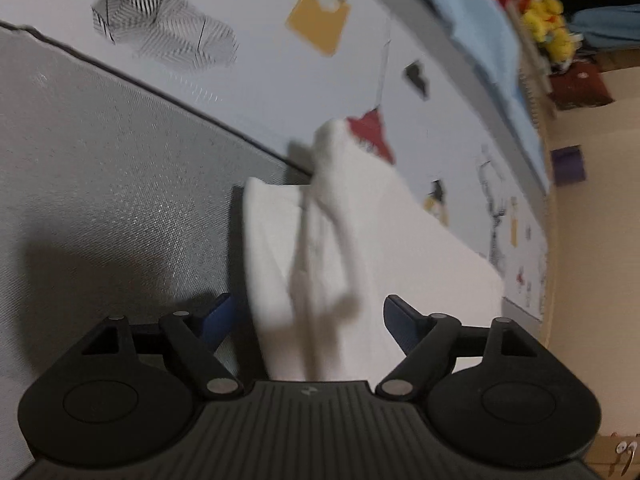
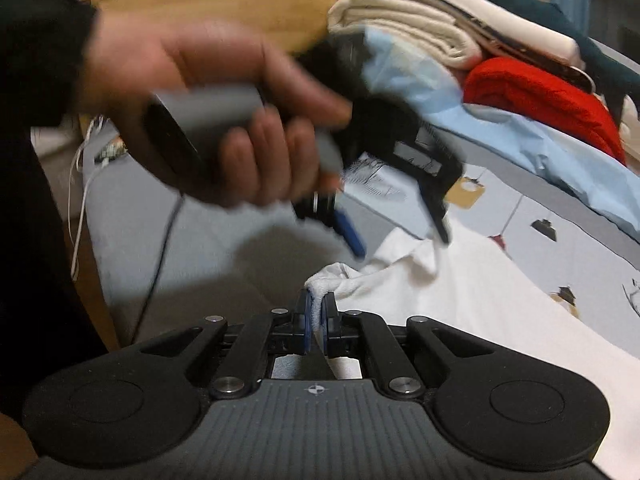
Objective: Fold small clothes
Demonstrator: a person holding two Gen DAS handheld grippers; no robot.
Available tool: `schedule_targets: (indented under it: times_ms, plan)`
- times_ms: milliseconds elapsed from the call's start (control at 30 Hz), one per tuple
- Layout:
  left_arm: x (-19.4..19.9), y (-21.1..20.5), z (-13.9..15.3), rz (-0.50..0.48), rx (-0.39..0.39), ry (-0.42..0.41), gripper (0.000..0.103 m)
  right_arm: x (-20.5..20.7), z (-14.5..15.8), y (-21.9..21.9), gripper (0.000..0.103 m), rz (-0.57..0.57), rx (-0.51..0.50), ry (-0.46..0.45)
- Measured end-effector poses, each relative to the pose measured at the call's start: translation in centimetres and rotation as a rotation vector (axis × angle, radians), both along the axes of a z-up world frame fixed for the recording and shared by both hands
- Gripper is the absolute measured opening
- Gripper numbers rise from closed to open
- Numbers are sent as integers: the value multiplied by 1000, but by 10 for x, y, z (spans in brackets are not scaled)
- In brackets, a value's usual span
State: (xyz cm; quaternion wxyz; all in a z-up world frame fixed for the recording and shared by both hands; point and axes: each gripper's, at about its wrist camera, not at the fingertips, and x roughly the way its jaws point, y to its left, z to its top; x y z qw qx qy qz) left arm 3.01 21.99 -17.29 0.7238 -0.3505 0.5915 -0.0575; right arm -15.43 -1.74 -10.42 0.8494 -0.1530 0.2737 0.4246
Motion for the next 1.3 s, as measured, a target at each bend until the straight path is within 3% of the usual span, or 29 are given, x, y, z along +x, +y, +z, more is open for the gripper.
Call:
schedule_targets:
  times_ms: [100,167,200,233,400,567,667,733,800,1067,1300]
  plan:
    - [11,-6,-14,-7,-44,4,82,-1,9,-13,5,-18,43,15]
    - [16,-12,-17,-42,-51,-17,60,-2,11,-15,5,-20,51,14]
    - [17,-16,-16,-62,-30,-31,35,-2,13,-15,5,-20,55,14]
    - [18,-17,-14,-76,-7,-40,23,-3,13,-13,5,-19,57,15]
    - [3,6,26,-41,2,-131,18,-3,19,6,4,2,109,37]
    - [-33,53,79,67,109,-221,17,-9,47,21,4,24,289,78]
    - [-43,66,80,81,216,-165,17,-3,50,17,4,-44,365,176]
    - [-40,60,75,67,269,-113,16,3,41,11,4,-108,351,247]
    - [-35,50,78,54,277,-121,16,6,31,0,3,-173,308,276]
    - [1,-57,105,-69,272,-234,14,-3,37,-96,0,-428,256,212]
    - [8,-209,125,-227,173,-327,14,-17,26,-203,0,-670,291,247]
